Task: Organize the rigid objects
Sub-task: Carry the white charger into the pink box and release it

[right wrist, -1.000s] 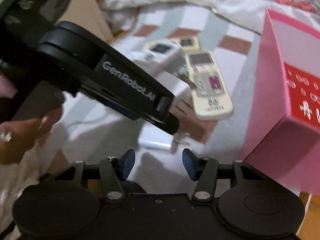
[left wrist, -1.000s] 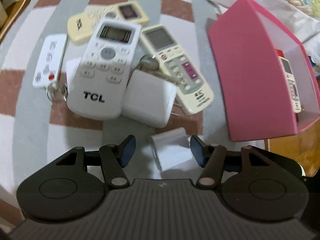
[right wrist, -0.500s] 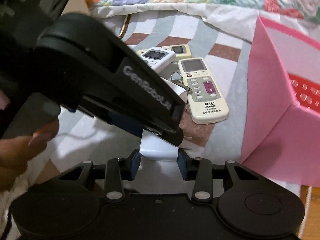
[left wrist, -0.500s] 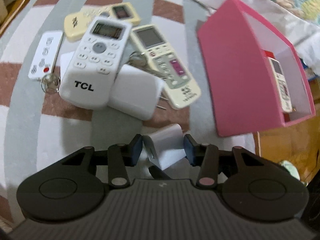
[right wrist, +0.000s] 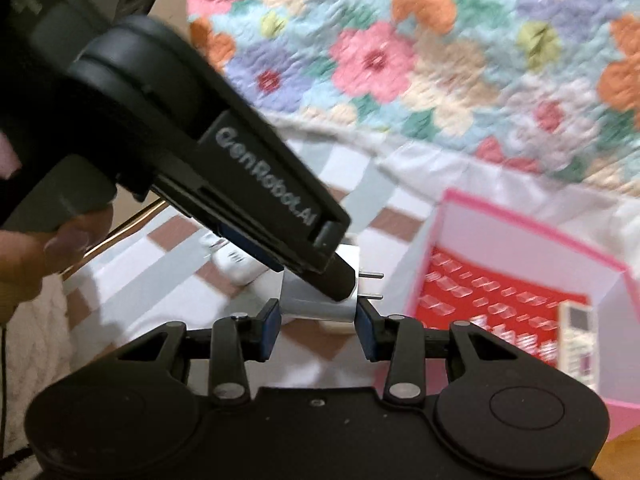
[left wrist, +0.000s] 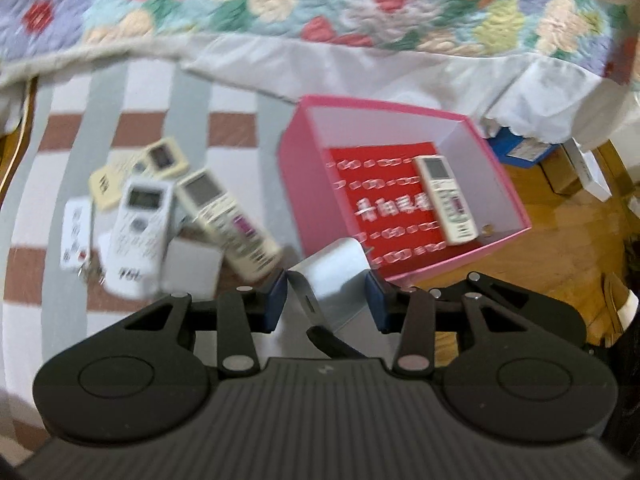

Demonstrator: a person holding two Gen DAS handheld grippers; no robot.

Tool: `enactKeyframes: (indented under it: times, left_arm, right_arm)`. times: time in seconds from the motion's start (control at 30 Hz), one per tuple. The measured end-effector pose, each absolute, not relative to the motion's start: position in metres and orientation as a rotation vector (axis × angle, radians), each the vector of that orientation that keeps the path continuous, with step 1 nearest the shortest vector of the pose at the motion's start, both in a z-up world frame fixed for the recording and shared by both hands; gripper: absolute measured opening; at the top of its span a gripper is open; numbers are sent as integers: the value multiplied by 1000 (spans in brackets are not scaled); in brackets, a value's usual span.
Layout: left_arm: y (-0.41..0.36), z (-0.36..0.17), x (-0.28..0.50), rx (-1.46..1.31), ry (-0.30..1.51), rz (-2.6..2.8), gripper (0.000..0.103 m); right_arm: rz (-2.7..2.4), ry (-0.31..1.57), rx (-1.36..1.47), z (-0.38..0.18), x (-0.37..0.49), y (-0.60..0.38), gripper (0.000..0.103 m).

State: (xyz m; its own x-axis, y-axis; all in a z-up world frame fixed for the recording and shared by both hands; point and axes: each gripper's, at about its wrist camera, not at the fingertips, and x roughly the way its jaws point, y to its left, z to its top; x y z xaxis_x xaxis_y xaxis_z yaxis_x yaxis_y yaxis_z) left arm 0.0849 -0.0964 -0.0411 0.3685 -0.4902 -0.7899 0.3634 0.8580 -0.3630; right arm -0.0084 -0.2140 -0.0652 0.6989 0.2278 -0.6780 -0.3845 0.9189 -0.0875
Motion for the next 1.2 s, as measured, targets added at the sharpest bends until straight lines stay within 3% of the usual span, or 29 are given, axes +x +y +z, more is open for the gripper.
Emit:
enactKeyframes:
  times: [0.4,0.8,1.13,1.2]
  left_arm:
    - [-209,-39,131,-129,1221,-671,40]
    - [-269,-115,183,-234,1453,-617,40]
    - [-287,-148,190,-292,1529,-586,40]
    - [-292,-148,187,-226,1509,-545,40]
  right_arm:
    - [163,843,-35,-52,30,-314,45]
    - [51,1129,228,-92,91,-380,45]
    - [-51,1258,126,-114,112,-366,44]
    - [-80,1278,40,-118,115,-359,48]
